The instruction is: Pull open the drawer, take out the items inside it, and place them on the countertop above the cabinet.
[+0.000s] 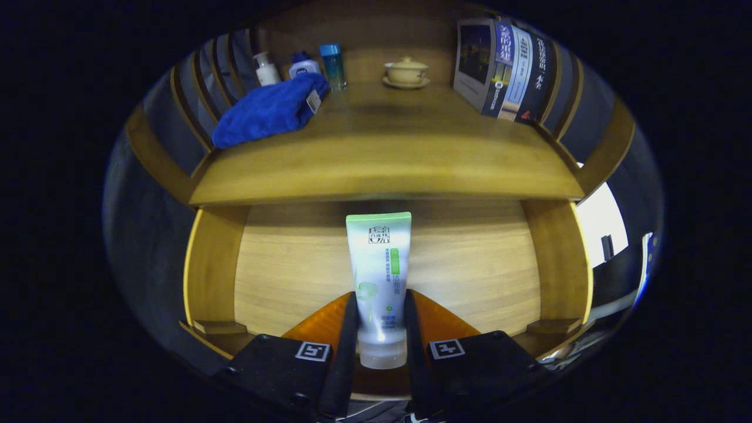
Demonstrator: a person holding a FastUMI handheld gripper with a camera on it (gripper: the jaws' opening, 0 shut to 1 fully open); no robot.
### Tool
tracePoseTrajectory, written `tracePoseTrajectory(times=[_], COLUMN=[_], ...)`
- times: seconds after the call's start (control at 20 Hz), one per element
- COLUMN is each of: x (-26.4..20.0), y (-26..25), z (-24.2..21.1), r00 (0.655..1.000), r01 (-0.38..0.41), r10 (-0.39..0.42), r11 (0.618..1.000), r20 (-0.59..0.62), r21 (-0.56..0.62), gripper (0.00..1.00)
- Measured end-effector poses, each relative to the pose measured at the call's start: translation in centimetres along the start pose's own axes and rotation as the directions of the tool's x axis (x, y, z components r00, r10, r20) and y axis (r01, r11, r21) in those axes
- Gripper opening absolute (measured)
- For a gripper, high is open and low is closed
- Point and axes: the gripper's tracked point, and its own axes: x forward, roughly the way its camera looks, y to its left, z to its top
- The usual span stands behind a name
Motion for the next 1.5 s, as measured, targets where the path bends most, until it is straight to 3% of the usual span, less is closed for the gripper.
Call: tracePoseTrajectory(times=[0.4, 0.8, 1.15, 1.5], x=[-3.9, 0.4, 5.6, 3.9], y=[0.6, 1.4, 0.1, 0.4], z=[7.5, 15.7, 18.9, 20.0], r00=[0.995, 0.991, 0.987, 0.966], r01=[-0.02, 0.003, 0.049, 0.035], r10=[0.021, -0.004, -0.056, -0.048], r11=[1.0, 1.0, 0.997, 0.998], r20=[0.098, 0.132, 0.152, 0.253], r21=[-0.003, 0.007, 0.051, 0.055], gripper=[0.47, 0.48, 0.49, 0.59])
